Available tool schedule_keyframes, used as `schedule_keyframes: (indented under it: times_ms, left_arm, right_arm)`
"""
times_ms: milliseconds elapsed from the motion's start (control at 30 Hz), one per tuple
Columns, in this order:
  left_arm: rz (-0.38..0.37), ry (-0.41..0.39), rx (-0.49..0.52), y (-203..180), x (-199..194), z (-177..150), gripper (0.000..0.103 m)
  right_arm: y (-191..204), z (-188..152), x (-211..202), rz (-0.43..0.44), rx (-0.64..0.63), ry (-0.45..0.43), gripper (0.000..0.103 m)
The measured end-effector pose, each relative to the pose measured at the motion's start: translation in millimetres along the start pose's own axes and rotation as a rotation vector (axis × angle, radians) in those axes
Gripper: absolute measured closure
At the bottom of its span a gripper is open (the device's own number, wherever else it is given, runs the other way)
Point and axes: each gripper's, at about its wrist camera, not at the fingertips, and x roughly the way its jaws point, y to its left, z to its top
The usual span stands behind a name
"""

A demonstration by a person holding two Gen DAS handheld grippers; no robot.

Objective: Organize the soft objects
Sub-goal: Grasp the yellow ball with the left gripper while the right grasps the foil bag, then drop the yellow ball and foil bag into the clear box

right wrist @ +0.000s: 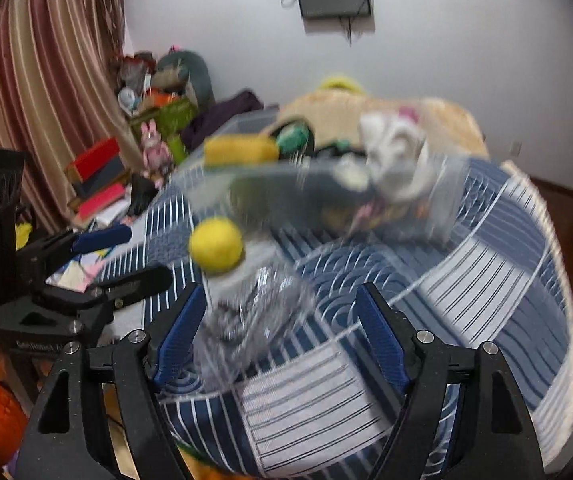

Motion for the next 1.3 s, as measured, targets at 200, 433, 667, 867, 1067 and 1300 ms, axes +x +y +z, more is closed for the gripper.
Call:
schedule_keyframes:
  times_ms: [200, 433, 667, 867, 1067, 1300]
  left_arm:
    - [-0.018, 0.020, -0.036, 8.0, 15.0, -0.8, 0.022]
    - [-0.037, 0.032, -0.047, 2.7, 37.3, 8.5, 0.034]
    - [-0.040, 0.066, -0.028, -5.1, 59.0, 15.1, 0.052]
    - [-0.052, 0.051, -0.017, -6.8, 56.4, 15.5, 0.060]
    - [-0.049, -0.007, 0.023, -15.1, 32.1, 18.0, 0.060]
    - [-0.051, -0.123, 0.045, -21.2, -5.5, 41.7, 0.060]
  right_arm:
    - [7.5, -5.4, 25.2, 0.022, -0.015, 0.065, 0.042]
    - [0.8, -8.3, 16.6, 0.051, -0.002, 0.033, 0.077]
    - [-12.3, -8.3, -4.9, 0.024, 0.028, -0.023, 0.084]
    - [-24.4, -7.7, -23.6, -0.001, 0.069, -0.072, 0.084]
    - [-24.9, 3.6, -44.1, -0.022, 0.077, -0.107, 0.084]
    - [-22.9, 29.2, -64.0, -0.046, 0.047, -0.209, 0.084]
